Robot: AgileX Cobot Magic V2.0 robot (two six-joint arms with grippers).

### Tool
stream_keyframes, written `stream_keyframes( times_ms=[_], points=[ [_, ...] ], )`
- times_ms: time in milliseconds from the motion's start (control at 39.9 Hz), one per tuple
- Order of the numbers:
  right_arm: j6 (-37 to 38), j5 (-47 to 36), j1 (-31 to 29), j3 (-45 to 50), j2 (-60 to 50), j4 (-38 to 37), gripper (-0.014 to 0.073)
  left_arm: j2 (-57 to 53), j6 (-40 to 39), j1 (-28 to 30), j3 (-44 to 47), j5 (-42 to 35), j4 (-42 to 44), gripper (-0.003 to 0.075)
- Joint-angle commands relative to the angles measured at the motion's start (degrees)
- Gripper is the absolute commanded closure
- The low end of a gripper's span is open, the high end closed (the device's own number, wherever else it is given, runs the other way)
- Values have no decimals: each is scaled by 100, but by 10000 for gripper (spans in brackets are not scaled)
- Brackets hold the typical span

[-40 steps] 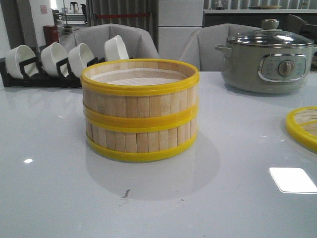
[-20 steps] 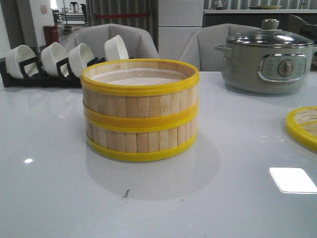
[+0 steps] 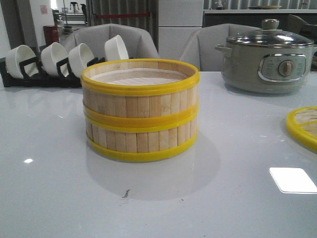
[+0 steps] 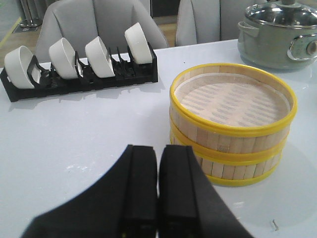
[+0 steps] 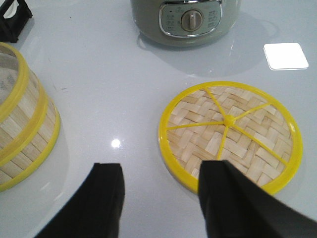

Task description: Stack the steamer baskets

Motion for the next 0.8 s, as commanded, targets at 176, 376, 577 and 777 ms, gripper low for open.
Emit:
stream_keyframes(
  times_ms=[176, 376, 577, 777],
  points=[
    [-22, -384, -8, -175, 8, 24, 155, 69, -58, 6, -168, -432, 5, 625],
    [-22, -385, -8, -175, 8, 24, 294, 69, -58, 6, -168, -432, 5, 625],
    [-22, -385, -8, -175, 8, 24, 505, 69, -58, 6, -168, -432, 5, 625],
    [-22, -341, -8, -175, 8, 24, 572, 69, -58, 6, -168, -432, 5, 625]
  ],
)
